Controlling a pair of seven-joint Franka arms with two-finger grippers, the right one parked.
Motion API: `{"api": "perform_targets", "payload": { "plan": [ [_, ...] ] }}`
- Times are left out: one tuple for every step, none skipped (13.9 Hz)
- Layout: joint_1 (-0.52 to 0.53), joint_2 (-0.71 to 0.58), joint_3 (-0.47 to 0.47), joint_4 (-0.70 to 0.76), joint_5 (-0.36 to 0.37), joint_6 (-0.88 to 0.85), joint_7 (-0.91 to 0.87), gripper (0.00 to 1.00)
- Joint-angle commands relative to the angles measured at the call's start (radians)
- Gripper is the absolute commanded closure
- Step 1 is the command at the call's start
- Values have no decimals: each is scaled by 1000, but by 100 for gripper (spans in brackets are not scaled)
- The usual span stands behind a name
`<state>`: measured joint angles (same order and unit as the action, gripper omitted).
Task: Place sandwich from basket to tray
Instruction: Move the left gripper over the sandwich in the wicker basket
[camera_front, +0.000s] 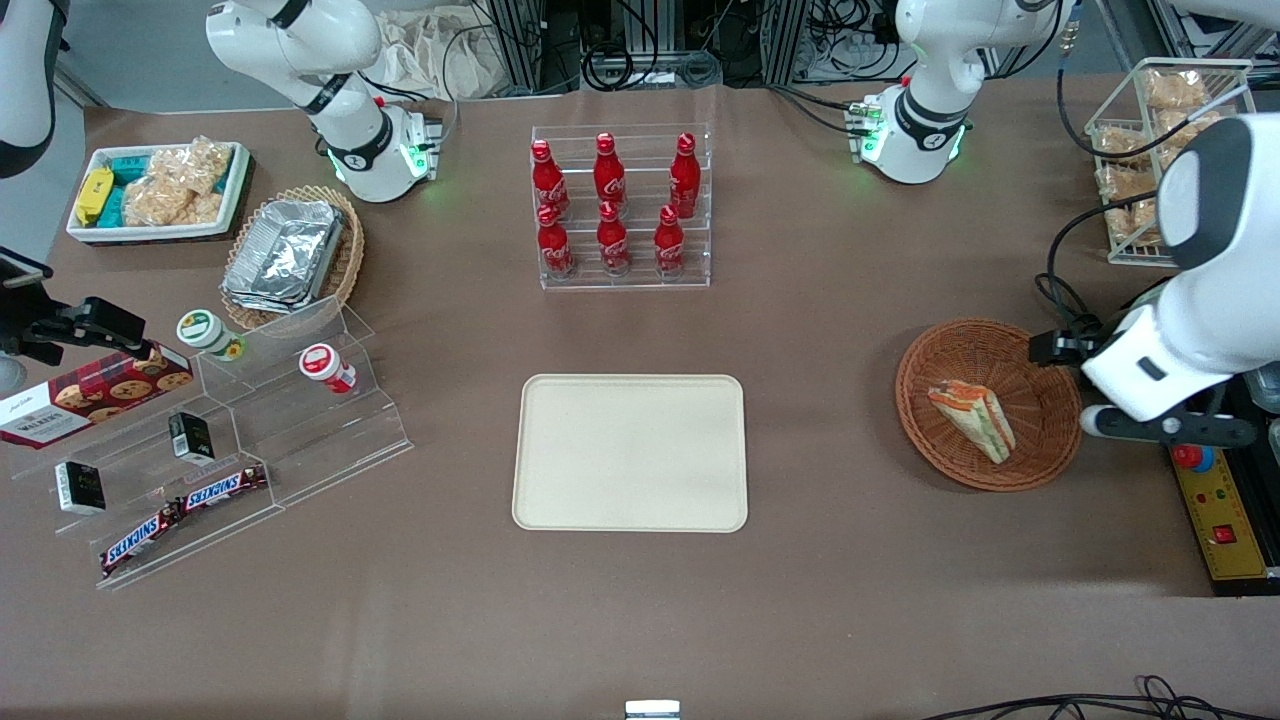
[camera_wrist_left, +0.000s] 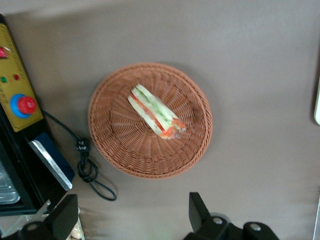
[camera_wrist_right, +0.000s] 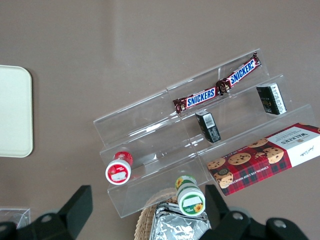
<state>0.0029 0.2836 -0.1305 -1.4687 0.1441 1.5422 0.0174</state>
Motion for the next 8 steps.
{"api": "perform_targets", "payload": {
  "plan": [
    [2, -4, 18, -126, 17, 89, -8, 1],
    [23, -17, 23, -201, 17, 196, -33, 1],
    [43, -30, 23, -275, 17, 295, -92, 1],
    [49, -32, 23, -326, 15, 370, -138, 1],
    [60, -26, 23, -363, 12, 421, -183, 1],
    [63, -20, 23, -396, 11, 467, -226, 1],
    [66, -14, 23, -436, 11, 516, -273, 1],
    [65, -4, 23, -476, 11, 573, -324, 1]
  ]
}}
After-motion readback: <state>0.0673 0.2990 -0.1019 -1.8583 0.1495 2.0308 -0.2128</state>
